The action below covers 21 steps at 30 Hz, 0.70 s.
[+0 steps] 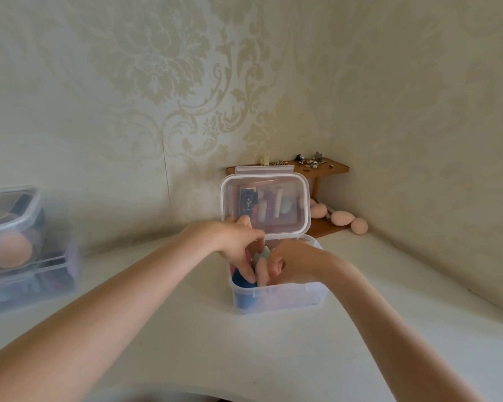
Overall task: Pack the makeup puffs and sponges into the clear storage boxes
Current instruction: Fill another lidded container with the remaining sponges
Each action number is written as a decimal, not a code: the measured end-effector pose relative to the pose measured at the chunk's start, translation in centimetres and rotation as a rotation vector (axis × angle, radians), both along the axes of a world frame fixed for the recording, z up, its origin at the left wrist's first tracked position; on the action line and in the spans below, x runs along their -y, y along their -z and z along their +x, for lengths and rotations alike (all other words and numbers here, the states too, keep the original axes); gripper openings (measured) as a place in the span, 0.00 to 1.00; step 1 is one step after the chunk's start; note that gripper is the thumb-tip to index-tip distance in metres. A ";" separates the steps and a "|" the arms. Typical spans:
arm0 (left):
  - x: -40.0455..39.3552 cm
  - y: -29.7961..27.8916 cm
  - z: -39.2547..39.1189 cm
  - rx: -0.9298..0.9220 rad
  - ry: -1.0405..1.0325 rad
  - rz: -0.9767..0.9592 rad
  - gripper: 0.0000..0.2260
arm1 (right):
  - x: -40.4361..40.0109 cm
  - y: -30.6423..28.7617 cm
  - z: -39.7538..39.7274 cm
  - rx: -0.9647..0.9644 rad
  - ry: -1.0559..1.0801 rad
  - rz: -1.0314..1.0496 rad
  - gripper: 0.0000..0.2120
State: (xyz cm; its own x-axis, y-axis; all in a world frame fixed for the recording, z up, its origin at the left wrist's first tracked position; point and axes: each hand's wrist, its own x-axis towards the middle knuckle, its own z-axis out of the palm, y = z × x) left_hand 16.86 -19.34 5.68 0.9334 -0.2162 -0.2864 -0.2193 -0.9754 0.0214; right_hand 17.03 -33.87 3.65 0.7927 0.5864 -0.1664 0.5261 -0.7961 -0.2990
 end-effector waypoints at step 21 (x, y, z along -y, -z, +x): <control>2.2 -0.1 1.0 -0.004 0.020 0.157 0.25 | 4.7 3.6 17.7 0.339 0.377 -0.078 0.24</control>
State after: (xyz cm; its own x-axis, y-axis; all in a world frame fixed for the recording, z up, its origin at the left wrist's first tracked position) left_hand 17.85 -21.53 5.82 0.9280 -0.1870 -0.3223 -0.2392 -0.9622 -0.1304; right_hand 34.70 -38.60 0.01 0.9638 0.2450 0.1052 0.2549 -0.9624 -0.0937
